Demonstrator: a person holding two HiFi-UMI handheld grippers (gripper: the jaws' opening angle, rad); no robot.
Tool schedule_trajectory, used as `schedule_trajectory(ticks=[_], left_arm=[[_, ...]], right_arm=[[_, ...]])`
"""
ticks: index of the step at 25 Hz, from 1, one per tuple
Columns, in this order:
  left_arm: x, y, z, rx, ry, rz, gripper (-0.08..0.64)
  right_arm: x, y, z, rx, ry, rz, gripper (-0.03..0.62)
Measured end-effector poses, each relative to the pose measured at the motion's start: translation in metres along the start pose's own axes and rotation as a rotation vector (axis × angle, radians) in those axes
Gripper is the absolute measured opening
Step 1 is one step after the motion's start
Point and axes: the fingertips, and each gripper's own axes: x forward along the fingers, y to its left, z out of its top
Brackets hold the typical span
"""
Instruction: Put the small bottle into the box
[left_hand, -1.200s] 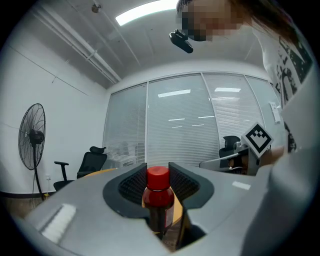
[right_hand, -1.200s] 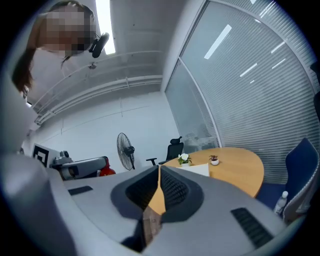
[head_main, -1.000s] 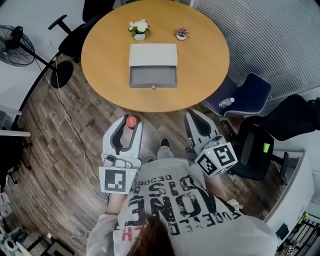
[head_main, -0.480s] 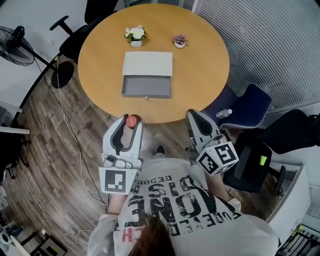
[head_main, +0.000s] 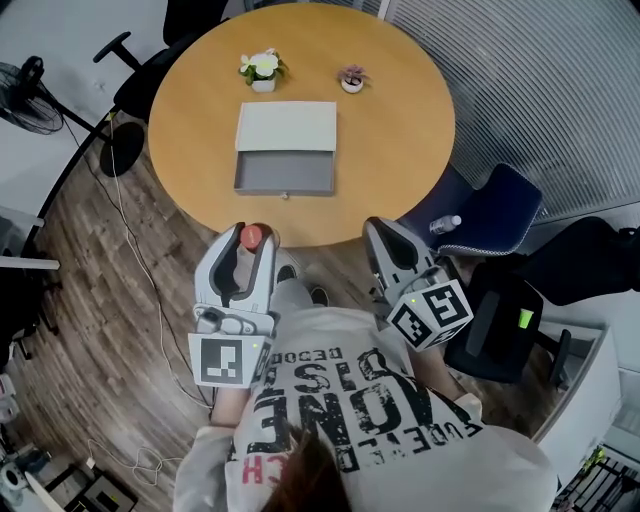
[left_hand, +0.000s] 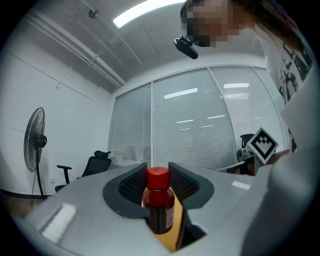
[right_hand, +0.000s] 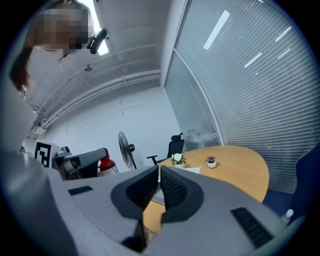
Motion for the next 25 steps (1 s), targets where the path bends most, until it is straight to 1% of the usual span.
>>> schedule_trajectory(ticks=[7,11,15,21,25], left_arm=[[0.022,0.015,-0.007,-0.017,0.001,-0.02,0.143],[0.041,0.039,-0.012,-0.029,0.009,-0.031,0.142],[0.065,0.064,-0.012,-0.035,0.017,-0.066,0.141],[0.095,0.1,-0.016,-0.047,0.033,-0.114,0.141],[0.106,0.121,-0.024,-0.055,0.045,-0.143,0.141]], right_arm=[[0.021,-0.011,-0.002,0.007,0.011,-0.025,0.018],[0.047,-0.015,0.002,0.013,0.017,-0.041,0.018],[0.077,-0.017,0.015,0.015,0.011,-0.063,0.018],[0.118,-0.024,0.028,0.028,-0.005,-0.122,0.018],[0.136,-0.024,0.028,0.032,-0.01,-0.162,0.018]])
